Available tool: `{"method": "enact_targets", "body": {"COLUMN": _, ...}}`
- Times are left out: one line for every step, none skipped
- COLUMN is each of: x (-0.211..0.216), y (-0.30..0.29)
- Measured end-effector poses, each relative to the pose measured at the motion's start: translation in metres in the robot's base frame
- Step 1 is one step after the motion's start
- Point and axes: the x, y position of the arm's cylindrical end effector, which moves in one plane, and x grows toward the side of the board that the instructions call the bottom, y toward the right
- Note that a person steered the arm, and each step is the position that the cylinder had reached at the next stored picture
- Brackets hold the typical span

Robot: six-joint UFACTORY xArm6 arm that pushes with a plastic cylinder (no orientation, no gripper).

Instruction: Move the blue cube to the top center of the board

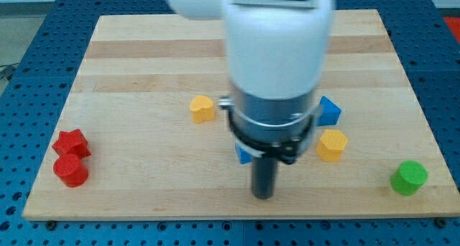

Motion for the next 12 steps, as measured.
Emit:
{"method": "enact_targets", "body": {"x": 0.000, "y": 0.000}}
{"method": "enact_targets", "body": {"x": -0.026, "y": -0.004}}
{"method": "enact_targets", "body": {"x": -0.086, "y": -0.020}}
{"method": "enact_targets", "body": {"x": -0.140, "y": -0.024}}
{"method": "enact_targets", "body": {"x": -0.194, "y": -0.025}}
{"method": "enact_targets", "body": {"x": -0.233, "y": -0.027}}
{"method": "enact_targets", "body": {"x": -0.222, "y": -0.019}}
{"method": "enact_targets", "body": {"x": -0.131, "y": -0.002}}
{"method": "enact_targets", "body": {"x": -0.128, "y": -0.002}}
{"method": "enact_targets", "body": {"x": -0.100, "y": -0.015}}
{"method": "enact_targets", "body": {"x": -0.100, "y": -0.021}}
{"method": "enact_targets", "body": {"x": -0.100, "y": -0.047}}
